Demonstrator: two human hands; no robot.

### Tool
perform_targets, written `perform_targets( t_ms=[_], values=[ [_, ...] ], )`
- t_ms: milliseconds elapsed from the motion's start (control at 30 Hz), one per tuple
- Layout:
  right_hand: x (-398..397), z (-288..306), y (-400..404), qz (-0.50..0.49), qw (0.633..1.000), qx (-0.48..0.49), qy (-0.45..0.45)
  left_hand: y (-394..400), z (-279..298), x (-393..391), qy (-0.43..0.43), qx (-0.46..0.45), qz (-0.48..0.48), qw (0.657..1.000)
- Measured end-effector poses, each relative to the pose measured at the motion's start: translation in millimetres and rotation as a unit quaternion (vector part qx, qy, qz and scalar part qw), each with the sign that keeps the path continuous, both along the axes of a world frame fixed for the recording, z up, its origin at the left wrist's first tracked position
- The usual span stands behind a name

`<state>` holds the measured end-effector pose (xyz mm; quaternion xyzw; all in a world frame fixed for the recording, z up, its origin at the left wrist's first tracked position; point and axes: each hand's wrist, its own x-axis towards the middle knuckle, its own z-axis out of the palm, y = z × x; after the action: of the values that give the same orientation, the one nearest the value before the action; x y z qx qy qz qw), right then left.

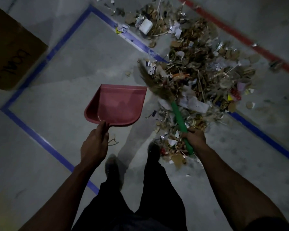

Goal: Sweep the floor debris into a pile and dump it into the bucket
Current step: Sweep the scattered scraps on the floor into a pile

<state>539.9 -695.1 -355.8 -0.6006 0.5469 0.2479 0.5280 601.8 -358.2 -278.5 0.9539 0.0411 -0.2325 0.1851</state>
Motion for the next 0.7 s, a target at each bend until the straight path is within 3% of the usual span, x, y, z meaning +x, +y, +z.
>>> perform_targets(
  t_ms=[467,700],
  values=[
    [56.0,-6.9,-32.2,-0.170,0.984,-0.036,-0.039,-22.0,10.5,16.9,-0.017,0.007,0.022,1.000],
    [40.1,26.9,33.4,-0.165,0.983,0.066,-0.054,4.2,15.7,-4.3,-0.027,-0.015,0.028,0.999]
  ],
)
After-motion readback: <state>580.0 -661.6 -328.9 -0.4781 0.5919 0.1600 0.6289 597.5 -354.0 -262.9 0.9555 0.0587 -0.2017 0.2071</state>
